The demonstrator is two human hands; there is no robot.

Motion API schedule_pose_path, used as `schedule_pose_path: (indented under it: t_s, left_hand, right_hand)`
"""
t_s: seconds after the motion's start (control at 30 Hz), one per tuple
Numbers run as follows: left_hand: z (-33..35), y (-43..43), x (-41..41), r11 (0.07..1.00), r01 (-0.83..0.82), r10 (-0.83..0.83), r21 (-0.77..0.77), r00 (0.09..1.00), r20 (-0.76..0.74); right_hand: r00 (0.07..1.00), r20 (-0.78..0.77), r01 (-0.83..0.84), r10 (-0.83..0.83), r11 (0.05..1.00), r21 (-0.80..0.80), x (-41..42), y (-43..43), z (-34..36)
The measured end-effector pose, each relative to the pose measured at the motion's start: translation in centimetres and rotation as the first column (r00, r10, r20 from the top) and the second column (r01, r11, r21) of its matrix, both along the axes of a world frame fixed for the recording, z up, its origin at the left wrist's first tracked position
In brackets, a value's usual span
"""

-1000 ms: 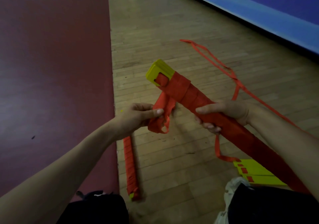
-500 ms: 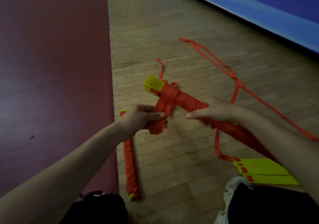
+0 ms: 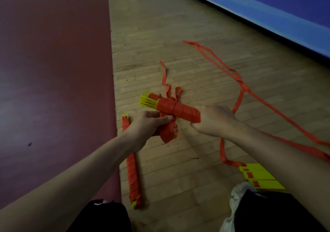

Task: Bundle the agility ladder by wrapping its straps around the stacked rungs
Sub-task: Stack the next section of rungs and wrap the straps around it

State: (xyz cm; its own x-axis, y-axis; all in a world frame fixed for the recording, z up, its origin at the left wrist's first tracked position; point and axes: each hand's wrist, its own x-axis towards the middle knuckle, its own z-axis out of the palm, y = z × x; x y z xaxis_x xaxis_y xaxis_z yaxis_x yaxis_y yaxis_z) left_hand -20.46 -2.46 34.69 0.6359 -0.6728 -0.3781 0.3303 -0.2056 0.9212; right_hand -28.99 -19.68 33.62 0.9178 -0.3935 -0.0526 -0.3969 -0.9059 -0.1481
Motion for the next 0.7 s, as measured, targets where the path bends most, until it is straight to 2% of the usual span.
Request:
schedule_pose_path:
  t_s: [0.17, 0.27, 0.43, 0.57, 0.63, 0.7]
  left_hand:
    - [0.0, -0.1, -0.4, 0.996, -0.086, 0.085, -0.032, 0.996, -0.024]
    - [-0.1, -0.1, -0.1, 0.992, -0.118, 0.118, 0.035, 0.993, 0.021]
    - [-1.1, -0.4, 0.4, 0.944, -0.317, 0.322, 0.095, 0.946, -0.045]
    - [-1.0, -0.4, 0.8, 0.948, -0.316, 0.319, 0.041, 0.946, -0.064]
    - [-0.6, -0.3, 0.9, 0.955, -0.297, 0.296, -0.007, 0.953, -0.065]
    - [-0.3, -0.2, 0.9, 0.964, -0.259, 0.256, -0.053, 0.965, -0.047]
  right_hand:
    - [0.999, 0.033, -0.033, 0.038, 0.989, -0.142, 0.4, 0.9, -0.2]
    - [0.996, 0.027, -0.076, 0.084, 0.975, -0.210, 0.4, 1.5, -0.3]
    - [0.990, 0.022, -0.133, 0.142, 0.960, -0.248, 0.5, 2.7, -0.5]
    - [0.983, 0.087, -0.145, 0.162, 0.973, -0.182, 0.6, 2.1, -0.3]
    - [0.976, 0.119, -0.171, 0.180, 0.981, -0.089, 0.6, 1.3, 0.0]
    - [0.976, 0.113, -0.195, 0.186, 0.978, 0.073, 0.4, 0.5, 0.7]
